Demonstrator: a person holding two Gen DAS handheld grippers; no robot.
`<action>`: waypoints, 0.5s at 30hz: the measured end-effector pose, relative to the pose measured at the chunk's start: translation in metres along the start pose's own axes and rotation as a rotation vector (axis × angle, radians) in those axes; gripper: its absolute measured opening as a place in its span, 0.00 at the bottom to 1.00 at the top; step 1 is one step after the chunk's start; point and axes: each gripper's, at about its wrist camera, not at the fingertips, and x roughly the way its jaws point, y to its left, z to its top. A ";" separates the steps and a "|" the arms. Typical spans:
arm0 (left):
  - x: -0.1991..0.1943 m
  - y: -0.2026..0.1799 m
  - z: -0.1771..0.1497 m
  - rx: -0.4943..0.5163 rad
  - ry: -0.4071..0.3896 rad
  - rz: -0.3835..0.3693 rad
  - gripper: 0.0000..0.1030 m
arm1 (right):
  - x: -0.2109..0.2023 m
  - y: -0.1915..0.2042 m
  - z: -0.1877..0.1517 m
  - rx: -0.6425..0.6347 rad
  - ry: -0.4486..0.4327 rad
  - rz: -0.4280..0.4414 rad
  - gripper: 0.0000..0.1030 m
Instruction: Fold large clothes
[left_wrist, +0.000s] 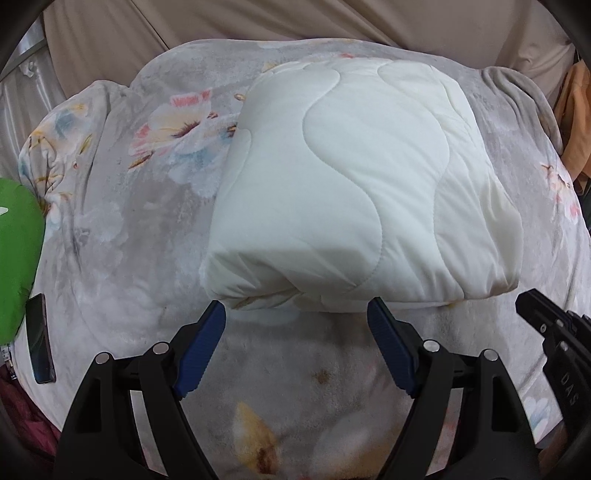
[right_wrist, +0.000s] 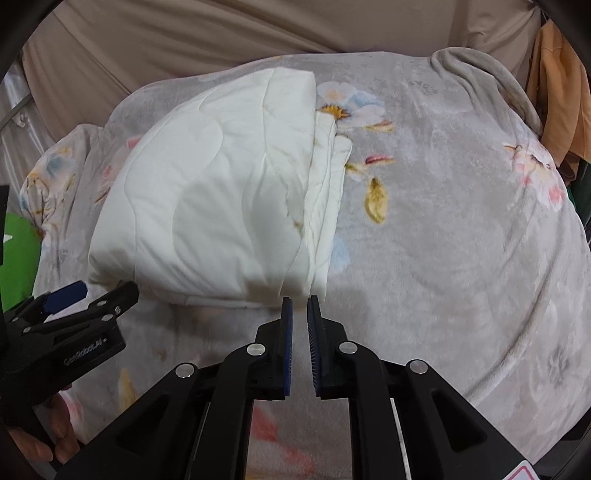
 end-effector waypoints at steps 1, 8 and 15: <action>-0.001 0.002 0.002 -0.006 -0.005 0.003 0.75 | 0.000 0.000 0.004 0.004 -0.009 0.003 0.11; 0.005 0.013 0.009 -0.025 -0.015 0.030 0.75 | 0.037 0.011 0.011 -0.064 0.029 -0.064 0.25; 0.010 0.013 0.006 -0.015 -0.026 0.031 0.75 | 0.020 0.013 0.007 -0.035 -0.002 -0.061 0.25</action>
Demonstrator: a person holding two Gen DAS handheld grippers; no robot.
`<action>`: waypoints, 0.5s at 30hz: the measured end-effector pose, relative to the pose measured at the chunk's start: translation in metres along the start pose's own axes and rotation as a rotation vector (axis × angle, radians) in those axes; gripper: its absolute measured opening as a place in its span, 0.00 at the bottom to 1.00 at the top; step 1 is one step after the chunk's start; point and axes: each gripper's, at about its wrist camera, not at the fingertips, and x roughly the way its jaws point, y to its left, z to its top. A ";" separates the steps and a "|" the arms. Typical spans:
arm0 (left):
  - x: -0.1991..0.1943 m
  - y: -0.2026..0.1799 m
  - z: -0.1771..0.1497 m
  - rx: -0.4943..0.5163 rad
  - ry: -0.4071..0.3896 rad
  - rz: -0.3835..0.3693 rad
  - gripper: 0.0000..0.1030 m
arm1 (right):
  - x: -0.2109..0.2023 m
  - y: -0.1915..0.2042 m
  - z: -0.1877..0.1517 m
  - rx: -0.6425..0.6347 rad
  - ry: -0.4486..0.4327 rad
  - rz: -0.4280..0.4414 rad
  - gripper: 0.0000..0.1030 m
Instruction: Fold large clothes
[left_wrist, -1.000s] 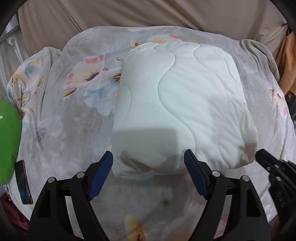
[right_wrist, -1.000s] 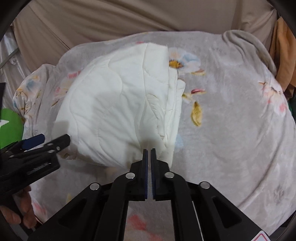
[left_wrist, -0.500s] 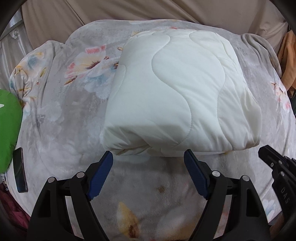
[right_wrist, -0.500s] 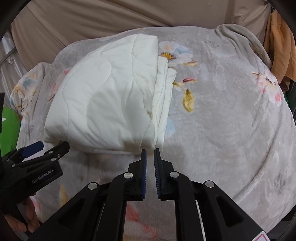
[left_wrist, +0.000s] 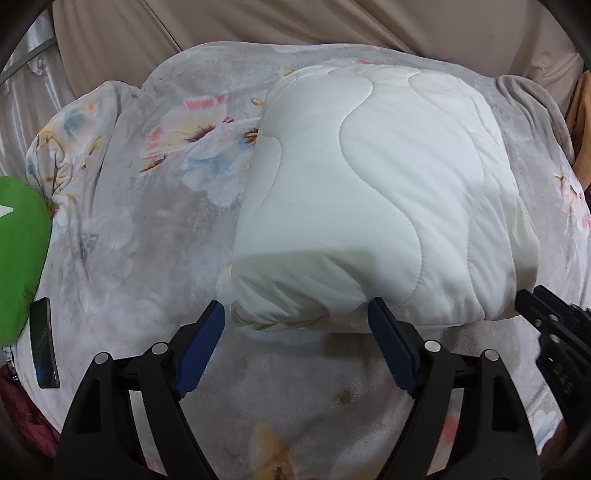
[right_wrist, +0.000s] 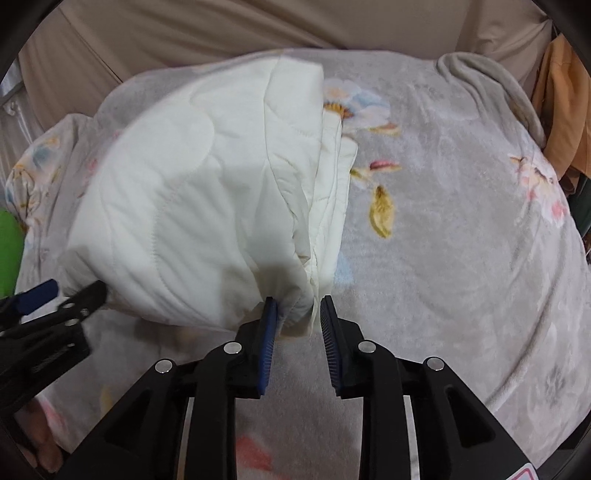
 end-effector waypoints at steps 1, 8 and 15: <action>-0.002 0.000 -0.001 -0.001 -0.006 -0.005 0.75 | -0.006 -0.001 -0.003 0.000 -0.007 0.003 0.25; -0.010 -0.011 -0.019 -0.010 -0.014 -0.058 0.75 | -0.018 0.001 -0.047 0.013 0.017 -0.005 0.38; -0.005 -0.023 -0.043 -0.004 -0.012 -0.052 0.75 | -0.009 0.007 -0.068 -0.002 0.037 -0.020 0.40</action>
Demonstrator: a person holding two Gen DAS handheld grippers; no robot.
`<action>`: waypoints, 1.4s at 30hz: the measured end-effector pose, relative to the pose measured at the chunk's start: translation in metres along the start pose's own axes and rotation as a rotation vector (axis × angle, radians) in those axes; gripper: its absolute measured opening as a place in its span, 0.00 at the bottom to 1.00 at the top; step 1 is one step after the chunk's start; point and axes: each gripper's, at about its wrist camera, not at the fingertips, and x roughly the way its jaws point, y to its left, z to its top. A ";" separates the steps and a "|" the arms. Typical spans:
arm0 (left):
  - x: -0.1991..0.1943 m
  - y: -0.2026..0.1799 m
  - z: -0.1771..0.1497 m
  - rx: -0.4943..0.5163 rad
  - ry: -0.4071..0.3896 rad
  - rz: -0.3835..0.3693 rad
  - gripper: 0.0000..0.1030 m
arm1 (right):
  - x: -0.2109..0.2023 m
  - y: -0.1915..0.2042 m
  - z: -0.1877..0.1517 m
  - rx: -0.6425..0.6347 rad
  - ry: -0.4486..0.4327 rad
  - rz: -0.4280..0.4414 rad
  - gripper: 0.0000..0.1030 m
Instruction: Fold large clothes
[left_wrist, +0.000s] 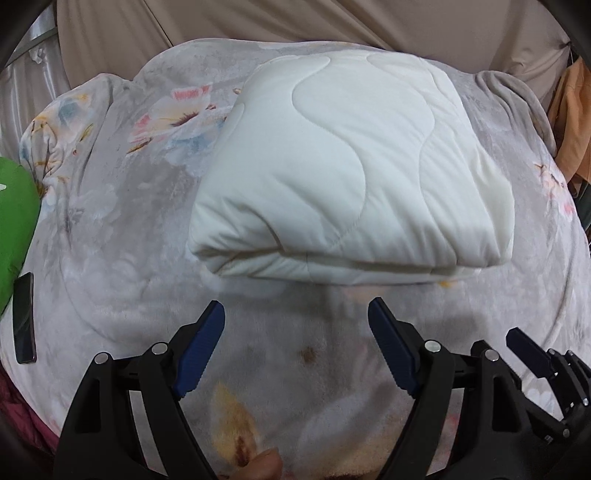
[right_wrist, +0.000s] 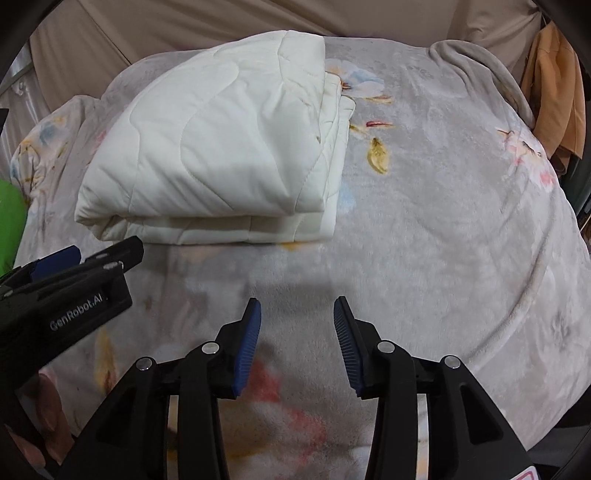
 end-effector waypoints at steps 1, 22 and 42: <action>0.001 0.000 -0.004 -0.003 0.001 0.000 0.75 | 0.001 -0.001 -0.002 0.002 -0.002 -0.002 0.40; 0.011 -0.006 -0.029 0.018 0.014 0.034 0.76 | 0.001 0.005 -0.016 -0.002 -0.016 -0.004 0.43; 0.018 -0.011 -0.030 0.034 0.032 0.053 0.76 | 0.006 0.010 -0.016 -0.007 -0.003 -0.003 0.44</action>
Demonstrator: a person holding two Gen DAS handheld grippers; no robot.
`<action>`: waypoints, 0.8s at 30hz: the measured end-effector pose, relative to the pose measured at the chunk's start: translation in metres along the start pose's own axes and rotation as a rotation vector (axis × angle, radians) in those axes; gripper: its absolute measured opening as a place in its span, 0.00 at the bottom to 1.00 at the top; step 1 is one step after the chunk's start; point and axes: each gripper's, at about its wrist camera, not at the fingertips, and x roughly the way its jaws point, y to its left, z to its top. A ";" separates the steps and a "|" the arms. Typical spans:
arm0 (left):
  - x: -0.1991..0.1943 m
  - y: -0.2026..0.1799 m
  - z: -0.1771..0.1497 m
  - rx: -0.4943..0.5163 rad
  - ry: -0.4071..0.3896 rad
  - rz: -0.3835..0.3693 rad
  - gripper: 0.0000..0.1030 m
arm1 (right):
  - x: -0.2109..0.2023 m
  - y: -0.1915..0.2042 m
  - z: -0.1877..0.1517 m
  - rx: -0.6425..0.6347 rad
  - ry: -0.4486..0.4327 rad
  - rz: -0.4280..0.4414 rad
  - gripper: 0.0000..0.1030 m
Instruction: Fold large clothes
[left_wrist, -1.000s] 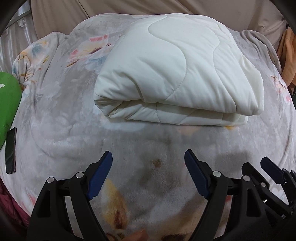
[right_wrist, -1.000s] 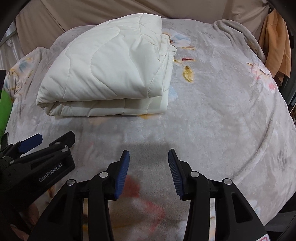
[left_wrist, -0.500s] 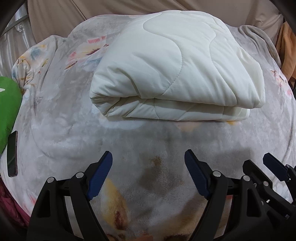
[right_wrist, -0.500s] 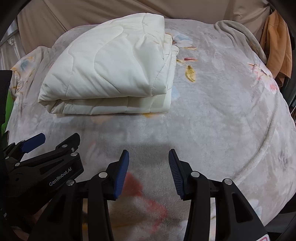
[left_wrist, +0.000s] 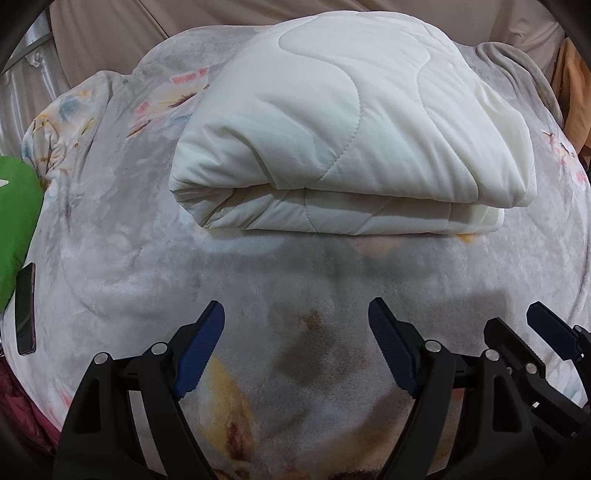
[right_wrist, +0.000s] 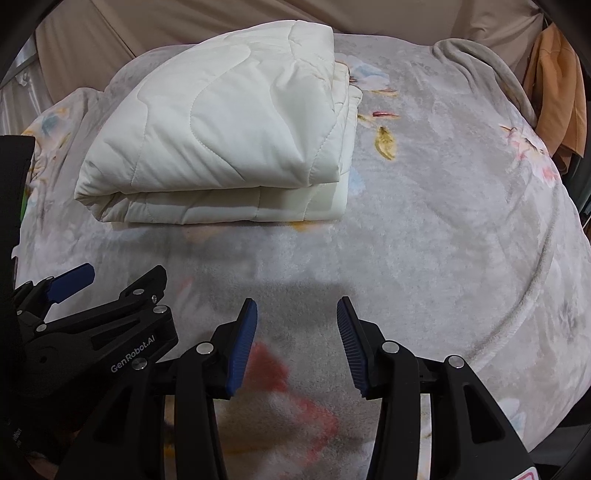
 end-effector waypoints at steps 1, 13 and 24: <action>0.000 0.000 0.000 0.000 0.001 -0.001 0.76 | 0.000 0.000 0.000 0.000 0.000 0.000 0.44; 0.001 0.000 0.000 0.004 0.003 0.008 0.76 | 0.001 0.000 0.001 -0.003 0.002 0.001 0.44; 0.002 0.000 0.003 0.001 0.006 0.011 0.76 | 0.001 0.000 0.001 -0.002 0.000 0.001 0.44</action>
